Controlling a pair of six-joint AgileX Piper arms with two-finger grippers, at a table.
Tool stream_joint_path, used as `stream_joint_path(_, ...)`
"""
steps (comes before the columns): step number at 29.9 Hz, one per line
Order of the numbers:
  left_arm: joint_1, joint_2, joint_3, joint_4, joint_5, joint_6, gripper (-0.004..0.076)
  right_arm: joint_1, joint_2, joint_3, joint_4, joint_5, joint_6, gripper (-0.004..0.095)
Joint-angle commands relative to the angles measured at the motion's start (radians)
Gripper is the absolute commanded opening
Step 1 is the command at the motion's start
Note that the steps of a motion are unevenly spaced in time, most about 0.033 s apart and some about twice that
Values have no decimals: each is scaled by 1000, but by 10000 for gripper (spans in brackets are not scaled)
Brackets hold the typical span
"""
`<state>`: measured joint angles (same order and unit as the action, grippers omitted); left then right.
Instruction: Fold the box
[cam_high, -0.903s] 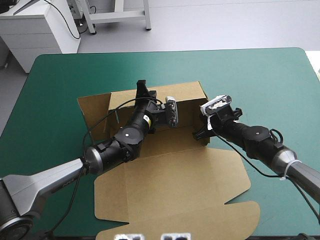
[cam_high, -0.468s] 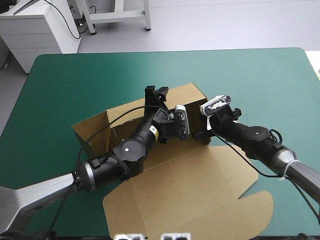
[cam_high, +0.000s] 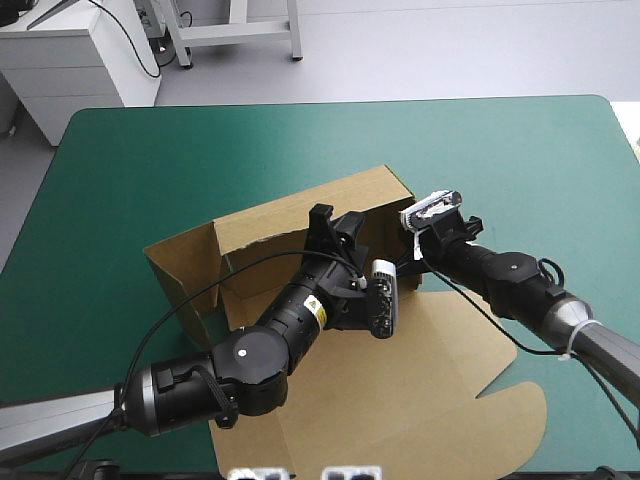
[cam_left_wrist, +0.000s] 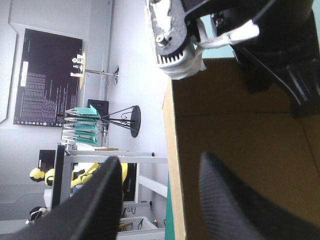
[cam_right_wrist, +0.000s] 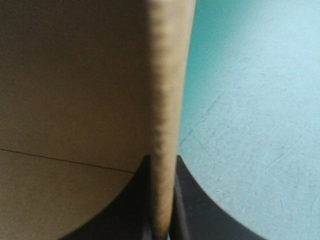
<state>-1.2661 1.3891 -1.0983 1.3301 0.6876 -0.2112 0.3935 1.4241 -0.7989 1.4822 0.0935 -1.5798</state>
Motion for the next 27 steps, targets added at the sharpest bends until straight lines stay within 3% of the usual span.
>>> stream_joint_path(1,-8,-42,-53,33,9,27,165,2,-34,-30,8,20,-6,-18)
stream_joint_path(5,-8,-42,-107,28,14,53,-9,2,-34,-30,8,20,-6,-18)
stream_joint_path(14,60,-42,-275,-56,44,136,17,2,-34,-30,8,17,-6,-18)
stream_joint_path(21,370,-42,-442,-460,14,223,17,2,-34,-30,8,17,-3,-18)
stream_joint_path(27,679,-42,-521,-746,66,225,15,2,-34,-30,8,17,-3,-18)
